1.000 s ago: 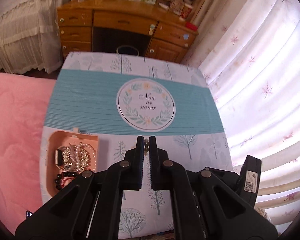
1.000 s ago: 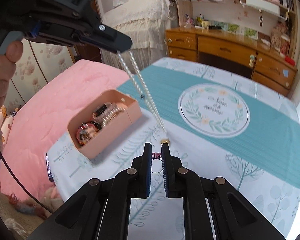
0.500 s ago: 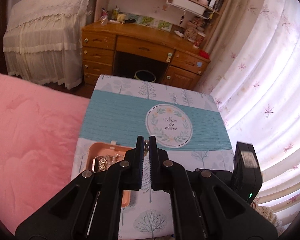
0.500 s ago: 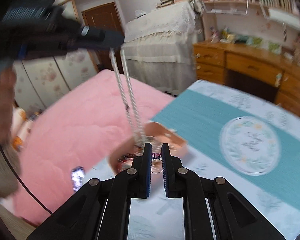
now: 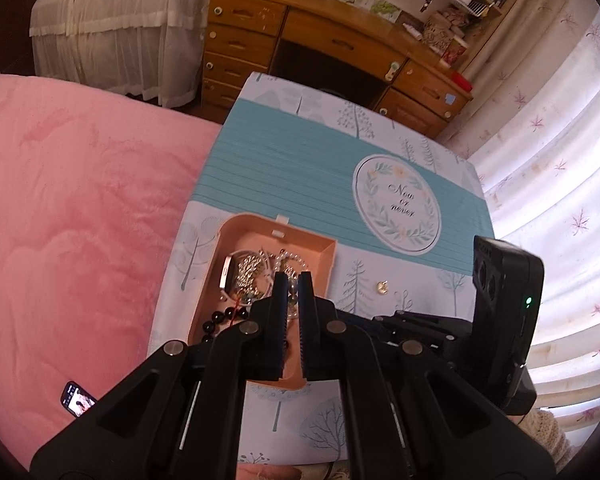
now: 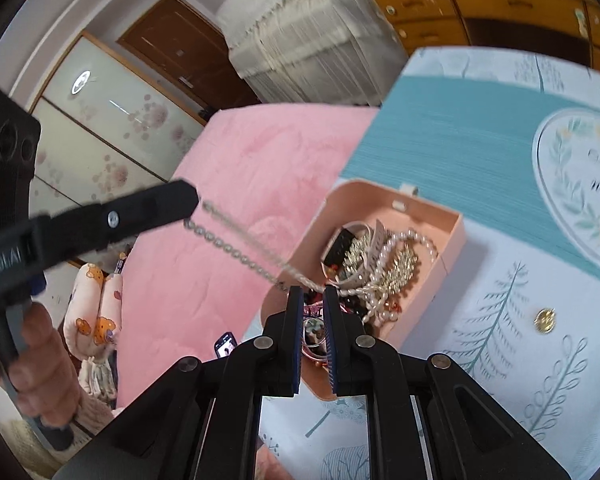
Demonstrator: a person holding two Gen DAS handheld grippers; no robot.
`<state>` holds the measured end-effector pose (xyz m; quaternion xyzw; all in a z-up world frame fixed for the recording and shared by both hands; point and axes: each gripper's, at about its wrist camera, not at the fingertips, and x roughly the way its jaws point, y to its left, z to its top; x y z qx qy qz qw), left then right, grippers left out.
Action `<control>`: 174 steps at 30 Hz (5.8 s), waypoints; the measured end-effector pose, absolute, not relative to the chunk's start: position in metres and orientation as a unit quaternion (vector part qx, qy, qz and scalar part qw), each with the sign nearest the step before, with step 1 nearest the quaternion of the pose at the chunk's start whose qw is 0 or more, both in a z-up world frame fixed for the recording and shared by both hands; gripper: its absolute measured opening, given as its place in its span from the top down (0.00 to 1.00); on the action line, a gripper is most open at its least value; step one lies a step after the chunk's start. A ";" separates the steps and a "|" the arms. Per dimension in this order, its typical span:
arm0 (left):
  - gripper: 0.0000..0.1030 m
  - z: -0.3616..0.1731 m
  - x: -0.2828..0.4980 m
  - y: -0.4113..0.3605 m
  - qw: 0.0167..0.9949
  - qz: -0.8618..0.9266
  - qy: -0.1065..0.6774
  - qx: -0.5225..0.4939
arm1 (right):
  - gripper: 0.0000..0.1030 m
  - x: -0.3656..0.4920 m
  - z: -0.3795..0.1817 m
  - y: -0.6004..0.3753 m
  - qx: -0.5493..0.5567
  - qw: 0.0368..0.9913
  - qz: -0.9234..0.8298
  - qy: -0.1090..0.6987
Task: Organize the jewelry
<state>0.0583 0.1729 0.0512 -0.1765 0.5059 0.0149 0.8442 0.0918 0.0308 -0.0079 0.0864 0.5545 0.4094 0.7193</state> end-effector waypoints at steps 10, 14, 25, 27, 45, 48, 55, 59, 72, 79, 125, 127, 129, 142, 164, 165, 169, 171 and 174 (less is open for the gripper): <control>0.97 0.020 0.066 0.169 0.834 0.020 0.524 -0.173 | 0.71 0.102 -0.033 0.020 0.102 0.722 0.379 0.570; 0.97 0.017 0.066 0.166 0.830 0.019 0.532 -0.169 | 0.71 0.107 -0.032 0.005 0.108 0.730 0.368 0.565; 0.97 0.013 0.071 0.137 0.831 0.016 0.541 -0.130 | 0.71 0.120 -0.031 -0.070 0.128 0.760 0.309 0.557; 0.96 0.012 0.072 0.130 0.832 0.015 0.541 -0.121 | 0.71 0.120 -0.028 -0.087 0.125 0.768 0.296 0.555; 0.41 -0.038 0.108 0.056 0.820 -0.041 0.566 -0.073 | 0.71 0.107 -0.066 -0.124 0.006 0.806 0.232 0.545; 0.41 -0.046 0.114 0.054 0.818 -0.036 0.570 -0.068 | 0.71 0.101 -0.074 -0.109 -0.035 0.808 0.242 0.536; 0.41 -0.058 0.121 0.052 0.819 -0.030 0.570 -0.060 | 0.71 0.104 -0.092 -0.083 -0.083 0.809 0.250 0.525; 0.41 -0.063 0.123 0.053 0.818 -0.029 0.570 -0.063 | 0.71 0.111 -0.099 -0.076 -0.091 0.810 0.251 0.522; 0.41 -0.069 0.126 0.060 0.821 -0.025 0.566 -0.073 | 0.82 0.115 -0.108 -0.058 -0.142 0.818 0.247 0.500; 0.41 -0.066 0.121 0.063 0.825 -0.023 0.559 -0.074 | 0.84 0.112 -0.105 -0.059 -0.135 0.820 0.248 0.498; 0.22 -0.049 0.018 0.178 0.857 0.153 0.471 -0.141 | 0.83 0.043 0.004 0.066 -0.140 0.819 0.371 0.414; 0.22 -0.046 0.017 0.178 0.858 0.159 0.468 -0.141 | 0.82 0.044 0.002 0.069 -0.138 0.815 0.375 0.420; 0.22 -0.046 0.017 0.178 0.856 0.160 0.470 -0.144 | 0.80 0.043 -0.001 0.067 -0.137 0.812 0.376 0.424; 0.22 -0.035 0.014 0.126 0.867 0.103 0.478 -0.091 | 0.71 0.032 -0.003 -0.004 -0.107 0.825 0.329 0.447; 0.22 -0.011 0.005 -0.012 0.876 -0.011 0.480 -0.046 | 0.42 -0.047 0.034 -0.185 0.014 0.883 0.118 0.454; 0.22 -0.010 0.003 -0.016 0.877 -0.010 0.479 -0.040 | 0.42 -0.050 0.037 -0.187 0.016 0.886 0.115 0.449; 0.22 -0.005 -0.004 -0.023 0.880 -0.002 0.474 -0.026 | 0.40 -0.062 0.043 -0.193 0.016 0.894 0.107 0.435; 0.22 -0.002 -0.007 -0.024 0.883 0.001 0.470 -0.026 | 0.40 -0.063 0.044 -0.194 0.019 0.895 0.108 0.433; 0.22 0.001 -0.011 -0.025 0.885 0.006 0.465 -0.023 | 0.39 -0.065 0.044 -0.194 0.021 0.895 0.108 0.433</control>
